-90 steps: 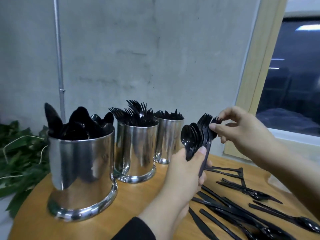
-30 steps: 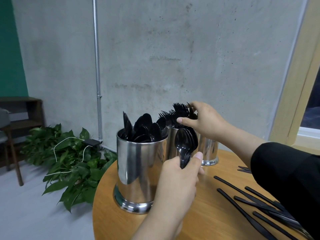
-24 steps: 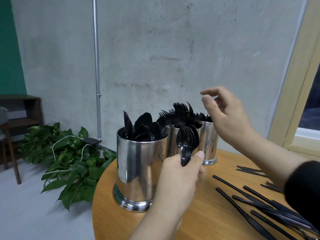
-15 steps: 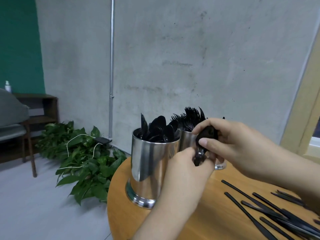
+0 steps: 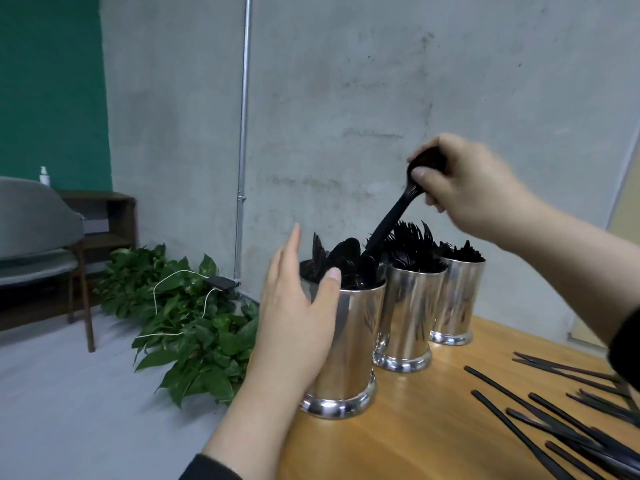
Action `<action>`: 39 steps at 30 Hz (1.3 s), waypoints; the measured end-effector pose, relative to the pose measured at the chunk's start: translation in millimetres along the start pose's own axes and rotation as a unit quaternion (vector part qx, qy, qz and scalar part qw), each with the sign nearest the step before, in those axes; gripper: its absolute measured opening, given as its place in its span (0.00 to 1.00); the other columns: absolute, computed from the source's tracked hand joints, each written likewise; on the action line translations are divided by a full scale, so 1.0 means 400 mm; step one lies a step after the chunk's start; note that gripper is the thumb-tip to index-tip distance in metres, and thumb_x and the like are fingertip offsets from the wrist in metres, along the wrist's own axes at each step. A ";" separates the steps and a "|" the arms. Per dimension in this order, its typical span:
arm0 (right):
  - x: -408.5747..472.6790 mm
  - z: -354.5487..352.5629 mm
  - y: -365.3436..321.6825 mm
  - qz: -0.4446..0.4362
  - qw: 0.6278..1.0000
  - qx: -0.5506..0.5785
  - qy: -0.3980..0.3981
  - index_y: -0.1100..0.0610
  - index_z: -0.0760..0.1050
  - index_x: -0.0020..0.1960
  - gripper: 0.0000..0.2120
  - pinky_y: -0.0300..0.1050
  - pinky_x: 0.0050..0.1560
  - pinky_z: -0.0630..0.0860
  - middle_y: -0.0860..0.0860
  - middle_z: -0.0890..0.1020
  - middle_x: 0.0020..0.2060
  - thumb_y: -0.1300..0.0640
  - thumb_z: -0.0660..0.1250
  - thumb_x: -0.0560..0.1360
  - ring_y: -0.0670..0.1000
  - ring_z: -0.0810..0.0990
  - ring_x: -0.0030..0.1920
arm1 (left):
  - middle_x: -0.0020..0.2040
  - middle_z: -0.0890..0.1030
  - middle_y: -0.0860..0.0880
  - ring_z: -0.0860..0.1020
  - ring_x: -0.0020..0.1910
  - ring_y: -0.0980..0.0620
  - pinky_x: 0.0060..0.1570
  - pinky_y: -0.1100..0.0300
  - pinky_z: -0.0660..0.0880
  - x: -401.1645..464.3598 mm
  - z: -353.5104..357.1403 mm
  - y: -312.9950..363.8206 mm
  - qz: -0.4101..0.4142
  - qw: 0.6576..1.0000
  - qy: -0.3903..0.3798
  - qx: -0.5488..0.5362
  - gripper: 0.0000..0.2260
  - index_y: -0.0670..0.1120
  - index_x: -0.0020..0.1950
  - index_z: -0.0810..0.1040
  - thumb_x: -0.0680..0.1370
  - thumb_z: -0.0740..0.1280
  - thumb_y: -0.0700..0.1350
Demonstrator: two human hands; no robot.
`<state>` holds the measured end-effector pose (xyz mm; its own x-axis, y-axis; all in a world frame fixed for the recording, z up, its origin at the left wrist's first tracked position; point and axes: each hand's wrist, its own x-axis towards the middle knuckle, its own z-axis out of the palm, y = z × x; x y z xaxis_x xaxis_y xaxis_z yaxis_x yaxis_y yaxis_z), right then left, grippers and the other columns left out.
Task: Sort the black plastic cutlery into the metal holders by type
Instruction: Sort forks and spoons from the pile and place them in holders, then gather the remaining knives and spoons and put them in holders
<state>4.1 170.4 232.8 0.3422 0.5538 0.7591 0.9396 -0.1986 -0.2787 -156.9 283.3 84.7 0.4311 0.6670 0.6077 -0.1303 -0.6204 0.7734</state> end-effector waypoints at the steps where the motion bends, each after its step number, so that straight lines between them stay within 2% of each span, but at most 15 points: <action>1: -0.002 0.027 0.004 0.007 1.000 -0.013 -0.018 0.55 0.75 0.53 0.04 0.30 0.31 0.69 0.43 0.77 0.30 0.61 0.64 0.80 0.39 0.76 0.26 | 0.80 0.56 0.63 0.55 0.75 0.67 0.73 0.62 0.53 -0.002 0.005 -0.003 -0.003 1.000 -0.027 0.000 0.31 0.63 0.81 0.52 0.82 0.63 0.54; 4: -0.019 0.104 0.015 0.021 0.996 -0.042 -0.075 0.56 0.76 0.54 0.04 0.39 0.34 0.71 0.46 0.78 0.31 0.59 0.64 0.80 0.38 0.76 0.25 | 0.80 0.57 0.63 0.54 0.69 0.72 0.69 0.67 0.52 0.001 0.018 -0.011 -0.004 0.998 -0.058 0.006 0.31 0.62 0.81 0.52 0.82 0.64 0.54; 6: -0.033 0.147 0.014 0.033 0.993 -0.034 -0.112 0.55 0.75 0.57 0.06 0.42 0.35 0.72 0.49 0.80 0.34 0.57 0.62 0.81 0.39 0.76 0.26 | 0.80 0.58 0.63 0.56 0.71 0.71 0.68 0.68 0.53 0.007 0.022 -0.014 -0.006 0.999 -0.053 0.000 0.31 0.60 0.81 0.53 0.82 0.64 0.53; 9: -0.060 0.181 0.008 0.036 0.985 -0.049 -0.159 0.54 0.74 0.61 0.11 0.47 0.46 0.77 0.51 0.83 0.46 0.52 0.57 0.84 0.49 0.81 0.42 | 0.80 0.60 0.62 0.58 0.74 0.67 0.68 0.67 0.56 0.011 0.023 -0.019 -0.003 0.999 -0.049 -0.011 0.31 0.60 0.82 0.54 0.82 0.64 0.52; 12: -0.084 0.191 0.009 0.027 0.972 -0.052 -0.226 0.56 0.73 0.62 0.16 0.56 0.54 0.76 0.55 0.82 0.50 0.48 0.53 0.84 0.57 0.80 0.50 | 0.79 0.60 0.62 0.59 0.76 0.64 0.69 0.66 0.56 0.010 0.022 -0.024 0.000 0.999 -0.054 -0.007 0.31 0.60 0.82 0.53 0.82 0.64 0.53; 14: -0.093 0.187 0.017 0.026 0.971 -0.034 -0.236 0.57 0.72 0.65 0.19 0.56 0.60 0.75 0.58 0.82 0.56 0.47 0.51 0.85 0.59 0.79 0.58 | 0.80 0.59 0.62 0.58 0.77 0.63 0.70 0.65 0.56 0.009 0.023 -0.025 -0.003 0.998 -0.055 -0.008 0.32 0.60 0.82 0.52 0.82 0.64 0.53; 17: -0.098 0.164 0.019 0.019 0.977 -0.016 -0.212 0.53 0.66 0.75 0.23 0.39 0.66 0.66 0.49 0.75 0.70 0.46 0.50 0.85 0.50 0.72 0.70 | 0.82 0.55 0.60 0.54 0.79 0.62 0.71 0.64 0.54 0.009 0.026 -0.019 -0.013 0.999 -0.048 -0.021 0.35 0.60 0.82 0.47 0.81 0.65 0.54; 19: -0.098 0.145 0.018 0.018 0.987 0.012 -0.159 0.51 0.65 0.76 0.22 0.40 0.66 0.67 0.47 0.75 0.69 0.46 0.50 0.85 0.47 0.73 0.69 | 0.83 0.52 0.59 0.52 0.80 0.61 0.73 0.62 0.53 0.008 0.024 -0.006 -0.010 0.999 -0.040 -0.023 0.37 0.61 0.82 0.45 0.81 0.66 0.54; 22: -0.125 0.087 0.026 0.019 0.998 0.049 -0.034 0.51 0.73 0.69 0.17 0.46 0.61 0.74 0.44 0.81 0.59 0.48 0.53 0.85 0.44 0.78 0.59 | 0.83 0.48 0.59 0.50 0.80 0.60 0.73 0.62 0.50 0.001 0.016 0.024 0.014 1.000 0.007 -0.002 0.36 0.58 0.82 0.47 0.82 0.65 0.53; 25: -0.241 -0.021 0.070 0.025 0.998 0.034 0.041 0.50 0.77 0.62 0.14 0.48 0.55 0.77 0.42 0.83 0.53 0.49 0.56 0.84 0.43 0.80 0.54 | 0.80 0.60 0.47 0.59 0.79 0.53 0.78 0.56 0.57 -0.014 0.014 0.061 0.105 0.987 0.122 -0.001 0.28 0.49 0.80 0.60 0.82 0.65 0.47; 28: -0.429 -0.131 0.148 0.083 0.995 -0.028 0.041 0.49 0.78 0.60 0.13 0.49 0.53 0.78 0.40 0.82 0.51 0.49 0.58 0.83 0.44 0.80 0.52 | 0.64 0.74 0.50 0.73 0.67 0.53 0.67 0.50 0.71 -0.044 0.058 0.109 0.206 0.962 0.169 -0.055 0.17 0.44 0.69 0.72 0.80 0.63 0.44; 30: -0.562 -0.190 0.224 0.138 0.988 -0.064 0.038 0.48 0.79 0.57 0.12 0.53 0.51 0.80 0.39 0.82 0.49 0.49 0.59 0.83 0.46 0.80 0.51 | 0.59 0.77 0.50 0.77 0.61 0.53 0.61 0.51 0.75 -0.092 0.122 0.150 0.236 0.961 0.112 -0.092 0.12 0.43 0.64 0.76 0.81 0.63 0.43; 33: -0.739 -0.268 0.343 0.223 0.968 -0.100 0.050 0.46 0.79 0.53 0.09 0.52 0.49 0.80 0.43 0.82 0.46 0.50 0.61 0.82 0.46 0.80 0.47 | 0.55 0.81 0.51 0.79 0.55 0.55 0.57 0.51 0.78 -0.193 0.247 0.192 0.243 0.963 -0.048 -0.101 0.10 0.45 0.61 0.78 0.81 0.63 0.43; 36: -0.845 -0.327 0.409 0.268 0.947 -0.175 -0.008 0.43 0.77 0.52 0.06 0.31 0.47 0.72 0.42 0.82 0.46 0.54 0.68 0.79 0.44 0.79 0.45 | 0.54 0.80 0.55 0.78 0.52 0.56 0.55 0.50 0.78 -0.253 0.383 0.208 0.232 0.947 -0.223 -0.011 0.11 0.50 0.63 0.78 0.82 0.63 0.48; 39: -0.871 -0.346 0.421 0.284 0.940 -0.183 -0.055 0.48 0.79 0.53 0.05 0.26 0.42 0.66 0.41 0.80 0.44 0.51 0.69 0.78 0.39 0.75 0.42 | 0.56 0.79 0.56 0.78 0.54 0.54 0.58 0.50 0.77 -0.264 0.511 0.217 0.230 0.900 -0.354 0.109 0.12 0.54 0.65 0.77 0.83 0.62 0.51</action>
<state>43.7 -167.9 2.7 0.8050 0.3516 0.4779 0.5515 -0.7404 -0.3842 -31.2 74.8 50.7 0.8473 -0.0639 0.5272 -0.2958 -0.8813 0.3686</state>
